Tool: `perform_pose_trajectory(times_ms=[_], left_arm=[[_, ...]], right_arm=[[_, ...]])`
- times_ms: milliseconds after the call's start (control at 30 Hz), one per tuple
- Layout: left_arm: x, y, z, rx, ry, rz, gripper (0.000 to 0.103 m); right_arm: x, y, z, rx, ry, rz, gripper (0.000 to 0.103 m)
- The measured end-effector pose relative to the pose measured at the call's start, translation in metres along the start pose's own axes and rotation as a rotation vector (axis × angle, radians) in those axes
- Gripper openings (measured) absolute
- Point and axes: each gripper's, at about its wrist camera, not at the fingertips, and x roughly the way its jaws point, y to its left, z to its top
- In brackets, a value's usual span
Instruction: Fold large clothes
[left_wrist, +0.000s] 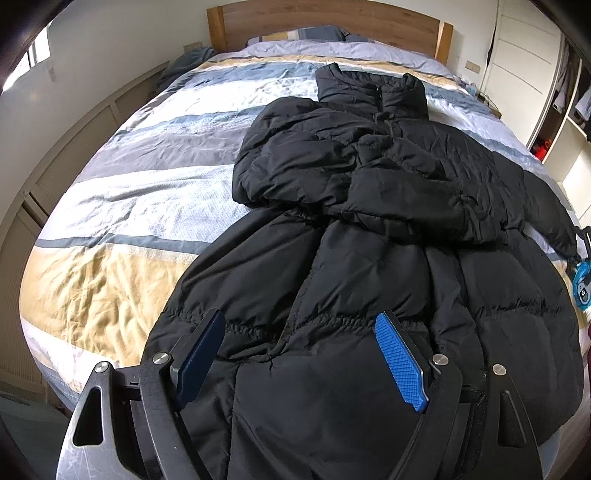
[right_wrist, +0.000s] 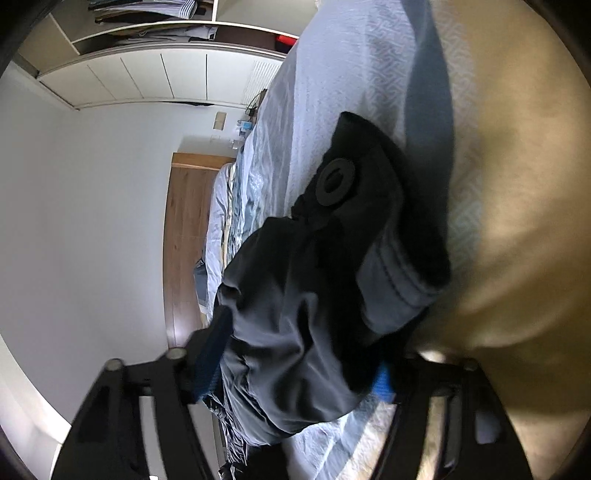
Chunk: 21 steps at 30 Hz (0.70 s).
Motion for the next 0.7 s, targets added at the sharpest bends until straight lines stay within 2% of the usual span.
perform_pose_trajectory(times_ms=[33, 200, 333, 500, 700], left_arm=[[0.000, -0.001, 0.000, 0.005, -0.002, -0.001, 0.083], [-0.004, -0.003, 0.000, 0.018, -0.017, -0.013, 0.083], [-0.005, -0.001, -0.001, 0.009, -0.022, -0.029, 0.083], [-0.010, 0.000, -0.003, -0.001, -0.037, -0.049, 0.083], [-0.021, 0.008, -0.005, -0.020, -0.068, -0.073, 0.083]], right_arm=[[0.000, 0.000, 0.000, -0.002, -0.002, -0.001, 0.031], [-0.003, 0.015, -0.001, -0.076, -0.002, -0.002, 0.017], [-0.004, 0.047, -0.003, -0.189, 0.006, 0.003, 0.014], [-0.006, 0.105, -0.018, -0.369, 0.037, 0.042, 0.013], [-0.006, 0.175, -0.062, -0.612, 0.120, 0.115, 0.012]])
